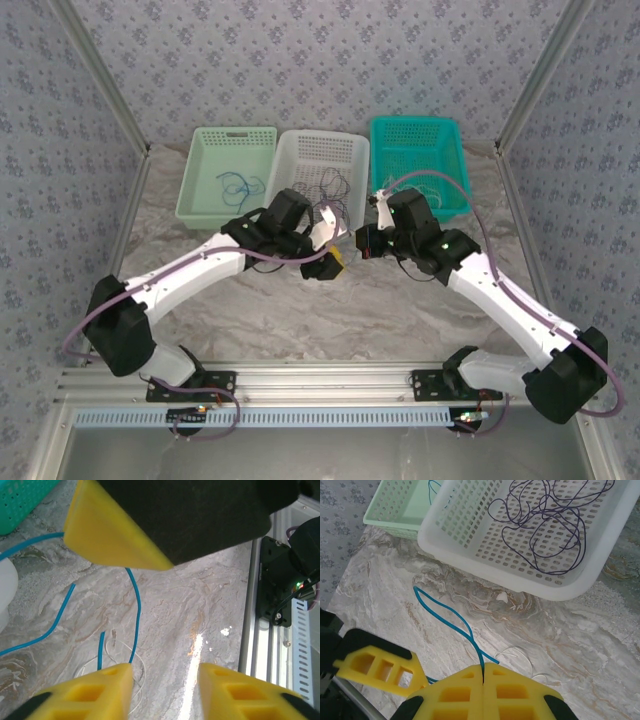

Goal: Untangle the cables

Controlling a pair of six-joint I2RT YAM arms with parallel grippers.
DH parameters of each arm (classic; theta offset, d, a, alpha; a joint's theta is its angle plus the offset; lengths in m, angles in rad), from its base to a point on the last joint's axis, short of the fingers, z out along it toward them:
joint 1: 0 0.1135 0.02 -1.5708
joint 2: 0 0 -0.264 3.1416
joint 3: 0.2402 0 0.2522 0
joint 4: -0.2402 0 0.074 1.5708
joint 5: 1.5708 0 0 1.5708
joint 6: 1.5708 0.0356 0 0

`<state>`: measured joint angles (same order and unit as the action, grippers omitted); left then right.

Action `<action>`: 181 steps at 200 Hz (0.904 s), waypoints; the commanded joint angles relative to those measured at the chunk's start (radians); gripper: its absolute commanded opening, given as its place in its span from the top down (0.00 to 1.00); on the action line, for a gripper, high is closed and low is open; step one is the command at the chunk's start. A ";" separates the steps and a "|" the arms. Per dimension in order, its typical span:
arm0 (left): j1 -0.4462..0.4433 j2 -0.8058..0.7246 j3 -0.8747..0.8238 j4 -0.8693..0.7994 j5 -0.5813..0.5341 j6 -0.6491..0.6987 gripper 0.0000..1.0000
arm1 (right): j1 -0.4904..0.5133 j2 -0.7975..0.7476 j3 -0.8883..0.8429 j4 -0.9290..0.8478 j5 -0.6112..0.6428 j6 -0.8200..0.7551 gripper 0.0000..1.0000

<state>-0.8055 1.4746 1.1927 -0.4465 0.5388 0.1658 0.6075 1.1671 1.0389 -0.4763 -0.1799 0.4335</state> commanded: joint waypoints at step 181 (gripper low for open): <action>-0.019 -0.010 -0.055 0.101 -0.334 -0.060 0.55 | 0.007 -0.056 0.032 -0.001 -0.024 0.033 1.00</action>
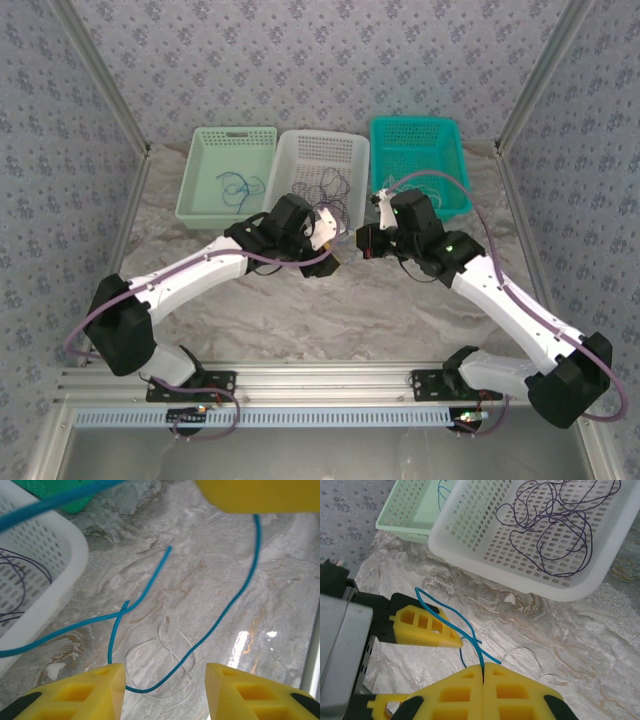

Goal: Untangle the cables

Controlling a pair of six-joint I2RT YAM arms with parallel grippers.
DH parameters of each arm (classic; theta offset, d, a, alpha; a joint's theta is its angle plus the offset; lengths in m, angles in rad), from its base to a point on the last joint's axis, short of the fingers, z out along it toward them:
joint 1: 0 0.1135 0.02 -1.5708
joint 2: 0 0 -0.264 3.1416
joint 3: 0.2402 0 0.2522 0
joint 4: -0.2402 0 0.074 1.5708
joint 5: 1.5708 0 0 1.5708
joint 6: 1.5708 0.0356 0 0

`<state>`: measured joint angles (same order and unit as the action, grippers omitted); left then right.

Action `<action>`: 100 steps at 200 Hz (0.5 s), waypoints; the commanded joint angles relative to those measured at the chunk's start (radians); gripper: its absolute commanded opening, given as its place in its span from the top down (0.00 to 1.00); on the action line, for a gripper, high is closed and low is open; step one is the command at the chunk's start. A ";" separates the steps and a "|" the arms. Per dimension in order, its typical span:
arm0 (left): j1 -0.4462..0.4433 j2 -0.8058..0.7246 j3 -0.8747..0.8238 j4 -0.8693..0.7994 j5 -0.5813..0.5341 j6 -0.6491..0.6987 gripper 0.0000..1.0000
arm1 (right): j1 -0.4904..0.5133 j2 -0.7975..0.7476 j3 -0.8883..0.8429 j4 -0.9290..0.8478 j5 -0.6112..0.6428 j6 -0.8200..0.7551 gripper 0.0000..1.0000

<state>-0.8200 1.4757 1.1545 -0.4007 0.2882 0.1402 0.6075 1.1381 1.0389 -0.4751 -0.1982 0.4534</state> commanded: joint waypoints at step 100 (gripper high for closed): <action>-0.007 -0.046 -0.075 0.158 -0.147 -0.141 0.77 | 0.007 -0.032 0.026 0.012 0.000 0.022 1.00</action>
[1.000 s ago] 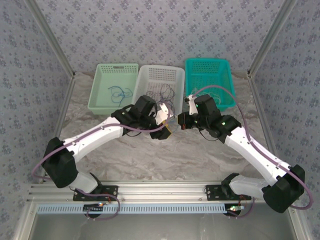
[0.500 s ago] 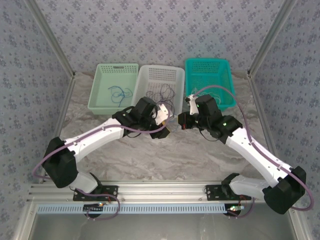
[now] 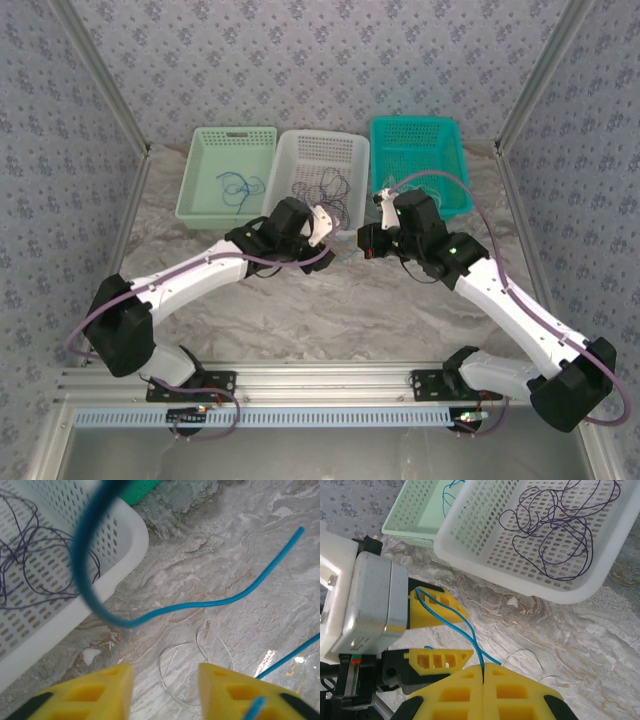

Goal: Untangle the cables

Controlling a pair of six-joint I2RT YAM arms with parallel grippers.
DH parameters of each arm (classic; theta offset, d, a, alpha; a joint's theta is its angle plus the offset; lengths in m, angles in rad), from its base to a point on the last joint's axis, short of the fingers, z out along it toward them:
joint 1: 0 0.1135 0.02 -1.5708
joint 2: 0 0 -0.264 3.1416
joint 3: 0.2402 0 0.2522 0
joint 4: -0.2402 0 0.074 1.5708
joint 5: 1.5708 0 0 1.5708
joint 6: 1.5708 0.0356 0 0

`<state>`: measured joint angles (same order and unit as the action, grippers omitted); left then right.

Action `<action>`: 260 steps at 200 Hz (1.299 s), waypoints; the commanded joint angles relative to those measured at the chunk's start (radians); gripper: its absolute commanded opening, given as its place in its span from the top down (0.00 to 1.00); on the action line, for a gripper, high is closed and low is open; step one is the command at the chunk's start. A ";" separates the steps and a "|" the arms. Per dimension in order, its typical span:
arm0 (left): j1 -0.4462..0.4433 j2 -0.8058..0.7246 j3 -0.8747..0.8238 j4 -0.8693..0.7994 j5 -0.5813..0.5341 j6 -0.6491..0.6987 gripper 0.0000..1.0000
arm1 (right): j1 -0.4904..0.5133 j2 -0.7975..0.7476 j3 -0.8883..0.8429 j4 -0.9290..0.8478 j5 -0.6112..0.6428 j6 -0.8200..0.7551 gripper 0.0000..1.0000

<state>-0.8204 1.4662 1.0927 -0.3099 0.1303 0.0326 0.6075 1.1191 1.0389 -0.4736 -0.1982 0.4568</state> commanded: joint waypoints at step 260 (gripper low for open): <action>-0.061 -0.123 -0.457 0.893 -0.038 -1.029 0.80 | 0.030 -0.128 -0.185 0.632 0.143 0.197 1.00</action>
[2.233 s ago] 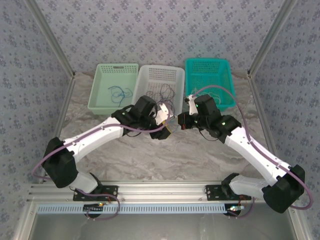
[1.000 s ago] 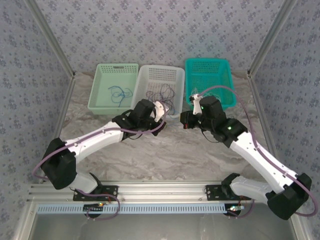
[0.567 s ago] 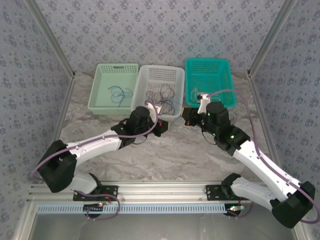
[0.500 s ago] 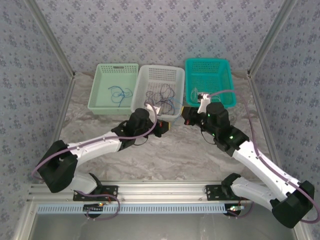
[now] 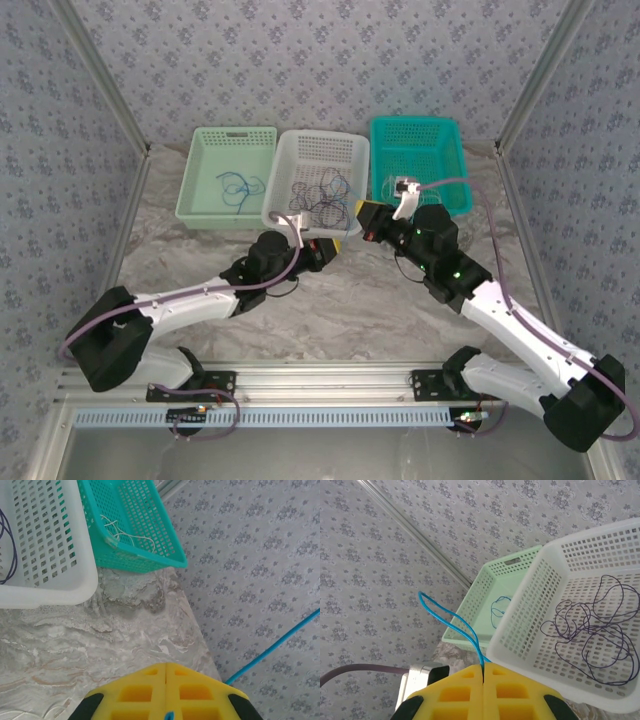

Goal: Untangle the cables

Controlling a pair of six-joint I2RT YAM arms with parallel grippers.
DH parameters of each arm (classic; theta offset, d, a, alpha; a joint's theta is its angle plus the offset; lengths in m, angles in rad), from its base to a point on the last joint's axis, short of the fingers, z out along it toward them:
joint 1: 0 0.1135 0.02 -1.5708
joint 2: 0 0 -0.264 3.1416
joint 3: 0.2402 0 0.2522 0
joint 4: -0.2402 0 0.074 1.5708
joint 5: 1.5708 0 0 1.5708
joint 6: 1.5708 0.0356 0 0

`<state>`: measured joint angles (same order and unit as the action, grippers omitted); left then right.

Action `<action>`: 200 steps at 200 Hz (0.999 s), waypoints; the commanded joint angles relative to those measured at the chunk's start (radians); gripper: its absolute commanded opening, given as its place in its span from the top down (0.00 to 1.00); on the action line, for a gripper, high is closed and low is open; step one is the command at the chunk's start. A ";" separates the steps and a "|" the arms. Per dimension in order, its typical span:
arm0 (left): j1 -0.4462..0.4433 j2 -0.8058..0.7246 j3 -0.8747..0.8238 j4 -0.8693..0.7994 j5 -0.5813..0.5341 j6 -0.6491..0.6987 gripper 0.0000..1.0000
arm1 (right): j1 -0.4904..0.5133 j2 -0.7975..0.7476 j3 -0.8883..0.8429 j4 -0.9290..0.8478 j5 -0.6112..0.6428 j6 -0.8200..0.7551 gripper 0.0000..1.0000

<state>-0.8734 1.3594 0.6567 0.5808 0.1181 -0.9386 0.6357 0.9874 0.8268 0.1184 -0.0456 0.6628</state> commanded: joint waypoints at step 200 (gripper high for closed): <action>0.194 -0.211 0.105 -0.160 0.188 0.440 0.26 | -0.033 0.059 0.157 -0.233 -0.271 -0.156 1.00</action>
<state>-0.6903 1.1202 0.7269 0.2710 0.2039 -0.5411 0.6083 1.0439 0.9604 -0.1688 -0.2543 0.4896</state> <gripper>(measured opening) 0.744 0.054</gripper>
